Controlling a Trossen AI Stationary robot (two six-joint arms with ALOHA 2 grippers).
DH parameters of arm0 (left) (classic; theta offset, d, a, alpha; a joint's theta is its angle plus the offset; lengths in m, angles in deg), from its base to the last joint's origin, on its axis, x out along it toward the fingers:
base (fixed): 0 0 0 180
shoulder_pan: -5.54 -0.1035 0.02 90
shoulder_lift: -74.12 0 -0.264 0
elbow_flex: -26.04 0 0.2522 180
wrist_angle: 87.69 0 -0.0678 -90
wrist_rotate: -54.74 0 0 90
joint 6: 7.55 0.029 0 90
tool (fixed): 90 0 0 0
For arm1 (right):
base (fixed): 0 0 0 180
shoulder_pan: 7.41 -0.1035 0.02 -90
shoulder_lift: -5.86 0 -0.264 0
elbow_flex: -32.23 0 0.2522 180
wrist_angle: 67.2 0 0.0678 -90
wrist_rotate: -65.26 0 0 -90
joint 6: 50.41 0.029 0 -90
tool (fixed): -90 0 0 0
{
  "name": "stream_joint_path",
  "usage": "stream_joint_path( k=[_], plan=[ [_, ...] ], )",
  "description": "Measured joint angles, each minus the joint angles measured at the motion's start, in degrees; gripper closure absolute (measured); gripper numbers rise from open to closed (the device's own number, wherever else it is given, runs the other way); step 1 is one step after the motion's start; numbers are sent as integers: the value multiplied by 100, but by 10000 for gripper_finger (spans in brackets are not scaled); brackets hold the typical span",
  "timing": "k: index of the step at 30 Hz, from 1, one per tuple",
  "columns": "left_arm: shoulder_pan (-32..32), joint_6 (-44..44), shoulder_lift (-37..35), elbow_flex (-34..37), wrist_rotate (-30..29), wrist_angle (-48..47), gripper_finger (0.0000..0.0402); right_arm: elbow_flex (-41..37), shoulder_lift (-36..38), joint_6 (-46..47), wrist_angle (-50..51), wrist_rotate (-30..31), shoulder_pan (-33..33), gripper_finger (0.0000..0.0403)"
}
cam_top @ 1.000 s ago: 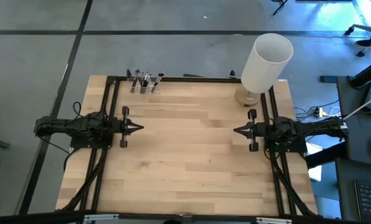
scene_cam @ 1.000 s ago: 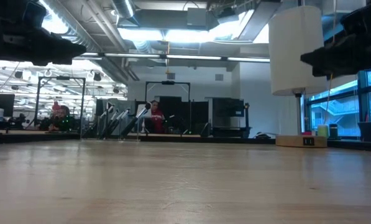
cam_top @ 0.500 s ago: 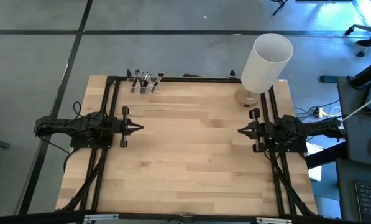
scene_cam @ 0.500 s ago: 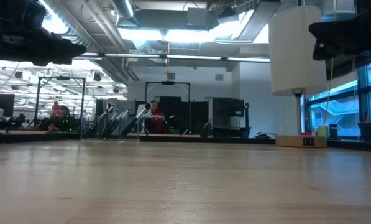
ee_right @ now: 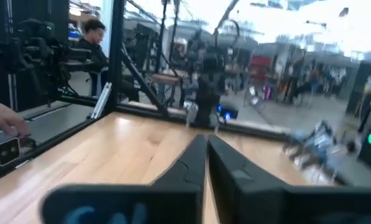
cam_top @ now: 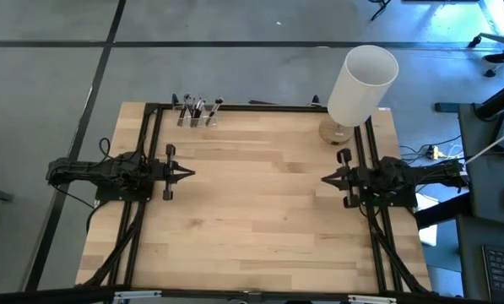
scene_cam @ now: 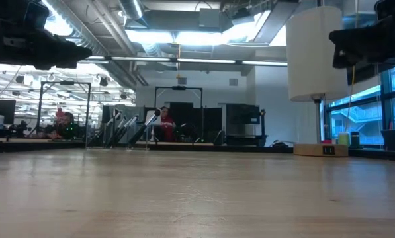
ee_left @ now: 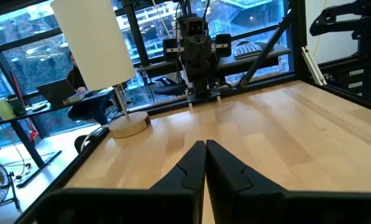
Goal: Put items in baskets/containers
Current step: Return to Home Position
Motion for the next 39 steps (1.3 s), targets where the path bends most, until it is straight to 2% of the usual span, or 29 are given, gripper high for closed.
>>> stream_joint_path(
  k=[7, 39],
  plan=[
    [1, -1, 0, 0, 1, 0, 389, 0, -4, 771, 566, -2, 0, 386],
    [-1, -3, 0, 2, 1, 2, 389, 0, -13, 761, 801, -2, 0, 386]
  ],
)
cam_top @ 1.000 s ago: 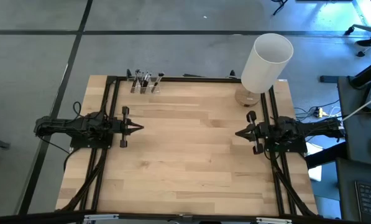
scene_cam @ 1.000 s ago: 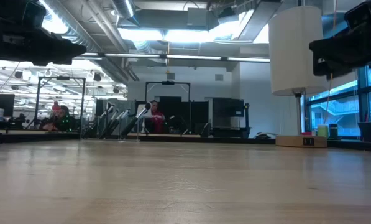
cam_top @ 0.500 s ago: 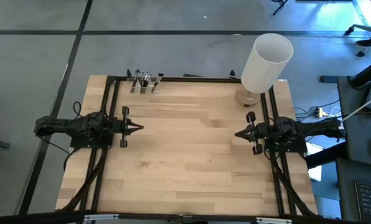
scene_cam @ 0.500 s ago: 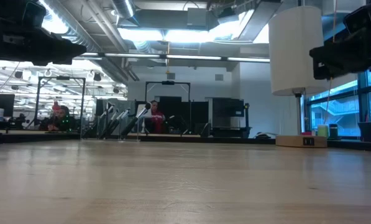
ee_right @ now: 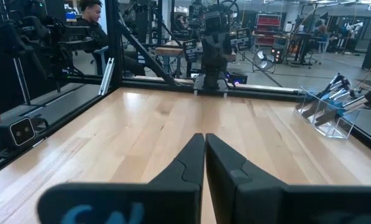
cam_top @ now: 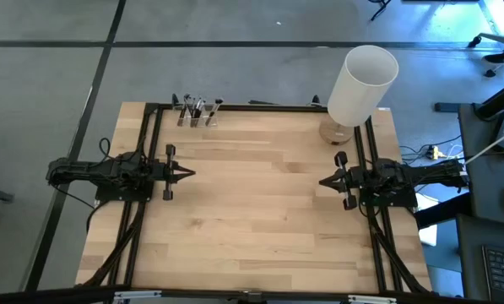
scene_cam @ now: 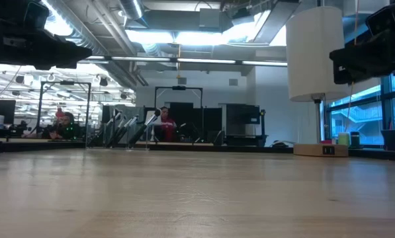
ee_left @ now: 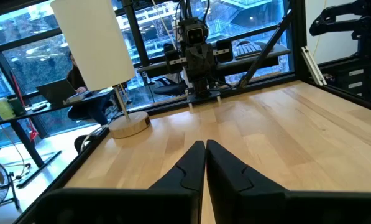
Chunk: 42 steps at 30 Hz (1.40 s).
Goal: Put items in baskets/containers
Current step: Return to Home Position
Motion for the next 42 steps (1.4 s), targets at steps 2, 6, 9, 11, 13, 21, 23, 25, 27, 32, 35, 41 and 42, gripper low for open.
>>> stream_joint_path(
  k=[2, 6, 9, 11, 13, 21, 23, 25, 27, 32, 35, 41, 42],
  plan=[
    [0, 0, 0, 0, 0, -2, 390, 0, 0, 0, 0, 1, 0, 386],
    [0, 0, 0, 0, 0, -2, 393, 0, 0, 0, 0, 0, 0, 386],
    [2, 0, 0, 0, 2, -2, 393, 0, 0, 0, 0, 0, 0, 386],
    [1, 0, 0, 0, 1, -2, 391, 0, 0, 0, 0, 1, 0, 386],
    [2, 0, 0, 0, 0, -2, 389, 0, 0, 0, 0, 0, 0, 386],
    [2, 0, 0, 0, 0, -2, 394, 0, 0, 0, 0, 2, 0, 386],
    [0, 0, 0, 0, 1, -2, 395, 0, 0, 0, 0, 2, 0, 386],
    [1, 0, 0, 0, 2, -2, 394, 0, 0, 0, 0, 1, 0, 386],
    [1, 0, 0, 0, 0, -2, 392, 0, 0, 0, 0, 2, 0, 386],
    [0, 0, 0, 0, 2, -2, 389, 0, 0, -1, 0, 1, 0, 386],
    [2, 0, 0, 0, 2, -2, 391, 0, 0, -1, 0, 2, 0, 386],
    [1, 0, 0, 0, 1, -2, 393, 0, 0, 0, 0, 0, 0, 386],
    [2, 0, 0, 0, 1, -2, 392, 0, 0, 0, 0, 1, 0, 386]
  ],
)
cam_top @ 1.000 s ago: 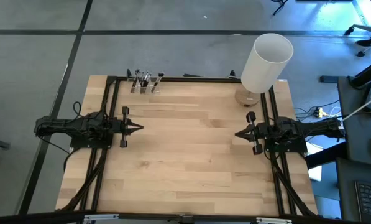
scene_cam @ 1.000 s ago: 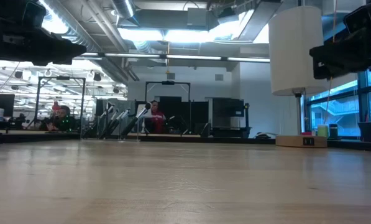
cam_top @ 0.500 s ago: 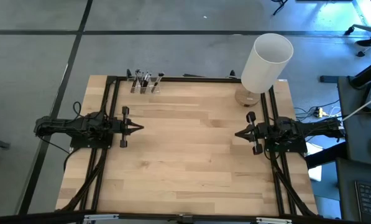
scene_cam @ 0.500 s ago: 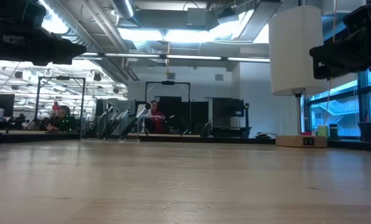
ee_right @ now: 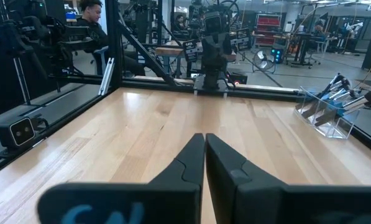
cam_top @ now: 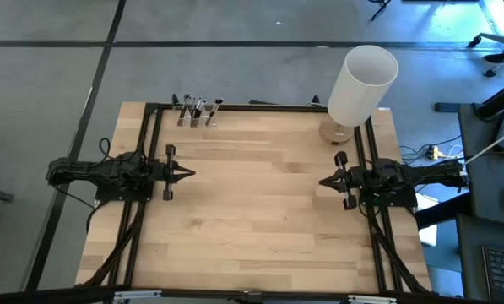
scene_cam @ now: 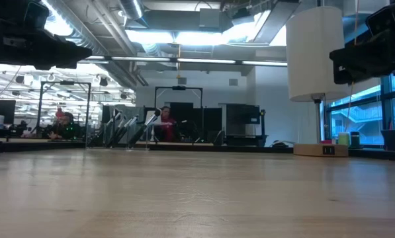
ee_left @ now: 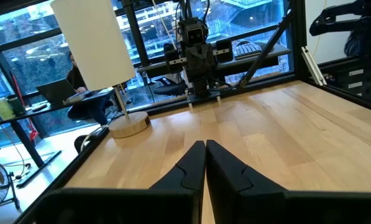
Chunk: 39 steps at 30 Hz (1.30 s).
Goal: Put items in baskets/containers
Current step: Return to Home Position
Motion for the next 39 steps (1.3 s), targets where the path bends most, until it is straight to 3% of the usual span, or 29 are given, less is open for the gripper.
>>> stream_joint_path(
  k=[39],
  plan=[
    [0, 0, 0, 0, -1, -2, 392, 0, 0, 0, 0, 0, 0, 386]
  ],
)
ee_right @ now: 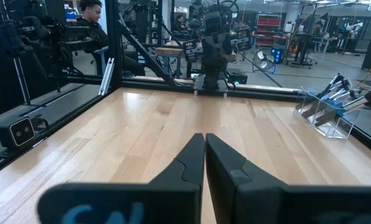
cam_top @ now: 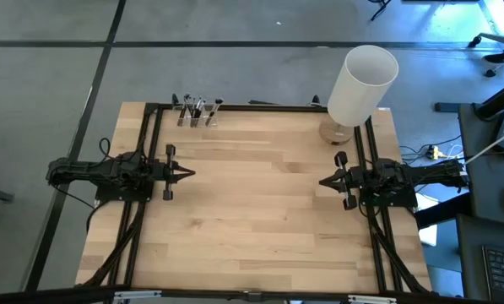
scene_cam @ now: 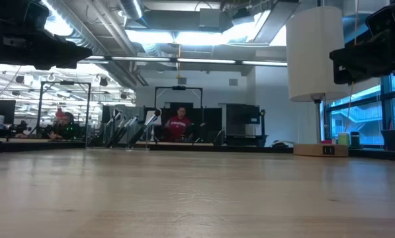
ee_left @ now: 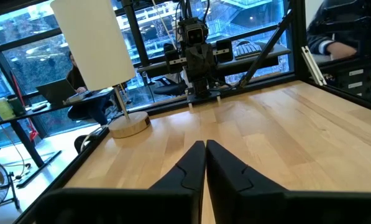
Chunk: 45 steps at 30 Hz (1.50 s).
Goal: Put items in baskets/containers
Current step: Return to Home Position
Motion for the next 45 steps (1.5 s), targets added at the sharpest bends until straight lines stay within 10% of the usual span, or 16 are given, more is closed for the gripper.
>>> stream_joint_path(
  k=[45],
  plan=[
    [-1, 0, 0, 0, 1, 0, 389, 0, -2, -1, 0, 1, 0, 386]
  ],
)
